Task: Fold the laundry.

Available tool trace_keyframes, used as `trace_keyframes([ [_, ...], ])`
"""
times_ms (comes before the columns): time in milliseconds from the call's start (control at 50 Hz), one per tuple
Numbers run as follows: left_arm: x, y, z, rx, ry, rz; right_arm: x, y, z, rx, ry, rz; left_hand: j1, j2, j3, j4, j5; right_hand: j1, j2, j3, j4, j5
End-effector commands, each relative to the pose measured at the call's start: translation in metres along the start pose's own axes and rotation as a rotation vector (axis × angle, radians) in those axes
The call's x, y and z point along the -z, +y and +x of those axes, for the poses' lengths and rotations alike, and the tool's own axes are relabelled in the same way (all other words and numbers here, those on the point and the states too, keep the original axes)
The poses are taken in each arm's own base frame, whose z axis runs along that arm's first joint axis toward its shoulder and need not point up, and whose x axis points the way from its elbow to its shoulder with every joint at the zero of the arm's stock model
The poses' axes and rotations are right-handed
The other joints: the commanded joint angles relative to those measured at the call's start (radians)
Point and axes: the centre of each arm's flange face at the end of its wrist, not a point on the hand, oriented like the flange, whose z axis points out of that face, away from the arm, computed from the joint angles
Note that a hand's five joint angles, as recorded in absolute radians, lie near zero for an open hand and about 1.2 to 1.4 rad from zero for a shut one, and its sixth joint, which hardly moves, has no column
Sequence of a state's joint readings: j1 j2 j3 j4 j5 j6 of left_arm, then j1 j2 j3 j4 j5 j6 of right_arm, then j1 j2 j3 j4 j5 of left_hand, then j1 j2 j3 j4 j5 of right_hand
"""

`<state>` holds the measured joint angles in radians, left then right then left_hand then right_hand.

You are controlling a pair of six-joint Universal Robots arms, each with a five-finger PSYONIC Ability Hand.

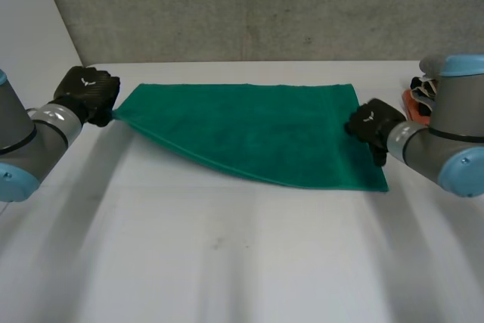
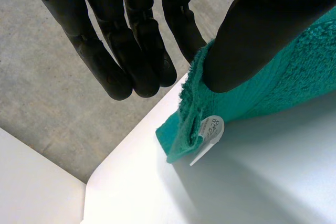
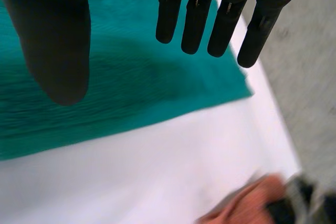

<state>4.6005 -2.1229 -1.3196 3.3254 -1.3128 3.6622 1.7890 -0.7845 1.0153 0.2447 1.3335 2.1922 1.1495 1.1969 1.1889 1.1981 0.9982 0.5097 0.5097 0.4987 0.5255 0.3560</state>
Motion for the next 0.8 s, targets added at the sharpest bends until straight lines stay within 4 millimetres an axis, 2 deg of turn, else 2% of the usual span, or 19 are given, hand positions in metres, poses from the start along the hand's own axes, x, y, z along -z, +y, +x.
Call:
trace_keyframes([
  [20,0.001,-0.008,0.0,0.013,0.007,-0.008,0.023,0.022,-0.01,-0.41,-0.073,-0.05,0.247,0.199,0.207,0.198,0.223,0.105,0.105,0.116,0.09,0.084],
  [120,0.001,-0.012,0.001,0.02,0.007,-0.003,0.028,0.036,-0.025,-0.519,-0.081,-0.028,0.247,0.199,0.207,0.198,0.223,0.099,0.099,0.11,0.084,0.079],
  [240,0.0,-0.016,-0.001,0.035,0.001,0.007,0.022,0.048,-0.033,-0.524,-0.002,0.02,0.247,0.199,0.207,0.198,0.223,0.111,0.111,0.122,0.095,0.09],
  [360,0.0,-0.016,-0.001,0.043,0.001,0.007,0.016,0.051,-0.037,-0.508,0.037,0.041,0.247,0.199,0.207,0.198,0.223,0.137,0.137,0.148,0.122,0.117],
  [520,0.001,-0.016,-0.001,0.046,0.0,0.005,0.006,0.053,-0.031,-0.486,0.1,0.09,0.247,0.199,0.207,0.198,0.223,0.261,0.261,0.272,0.245,0.24],
  [800,0.002,-0.017,-0.004,0.045,-0.007,0.008,-0.013,0.044,-0.019,-0.452,0.15,0.143,0.247,0.199,0.207,0.198,0.223,0.343,0.343,0.354,0.327,0.322],
])
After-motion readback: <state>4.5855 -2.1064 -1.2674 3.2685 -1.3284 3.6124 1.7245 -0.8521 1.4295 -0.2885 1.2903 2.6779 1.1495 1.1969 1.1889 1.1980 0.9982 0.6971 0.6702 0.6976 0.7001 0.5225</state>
